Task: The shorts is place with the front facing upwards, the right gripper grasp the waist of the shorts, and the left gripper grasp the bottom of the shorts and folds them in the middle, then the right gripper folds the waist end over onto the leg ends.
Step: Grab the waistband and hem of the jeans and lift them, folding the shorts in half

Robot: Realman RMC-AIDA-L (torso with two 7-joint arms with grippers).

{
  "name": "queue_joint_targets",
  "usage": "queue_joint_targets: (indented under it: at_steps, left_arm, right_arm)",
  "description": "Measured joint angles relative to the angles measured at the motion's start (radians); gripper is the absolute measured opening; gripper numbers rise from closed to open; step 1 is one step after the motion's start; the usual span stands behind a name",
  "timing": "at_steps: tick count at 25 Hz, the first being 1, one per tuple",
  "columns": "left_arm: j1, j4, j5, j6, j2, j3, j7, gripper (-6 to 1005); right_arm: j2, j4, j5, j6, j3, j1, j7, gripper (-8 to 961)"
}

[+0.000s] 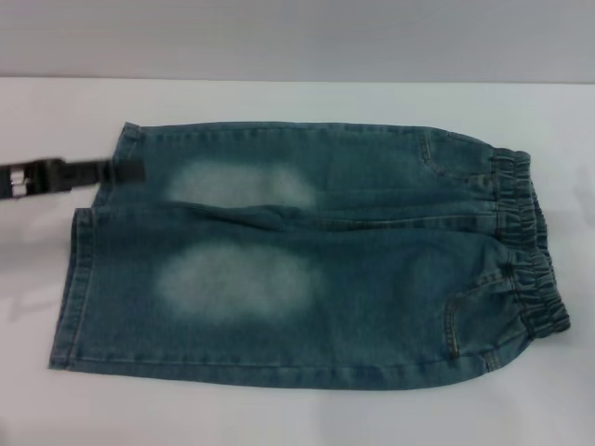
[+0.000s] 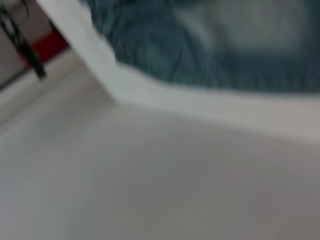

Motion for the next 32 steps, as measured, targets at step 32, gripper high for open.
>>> queue_joint_targets:
  at_steps: [32]
  left_arm:
    - [-0.022, -0.011, 0.504, 0.044, 0.040, 0.000, -0.361, 811]
  right_arm:
    - [-0.002, -0.082, 0.003, 0.079, 0.005, -0.024, -0.002, 710]
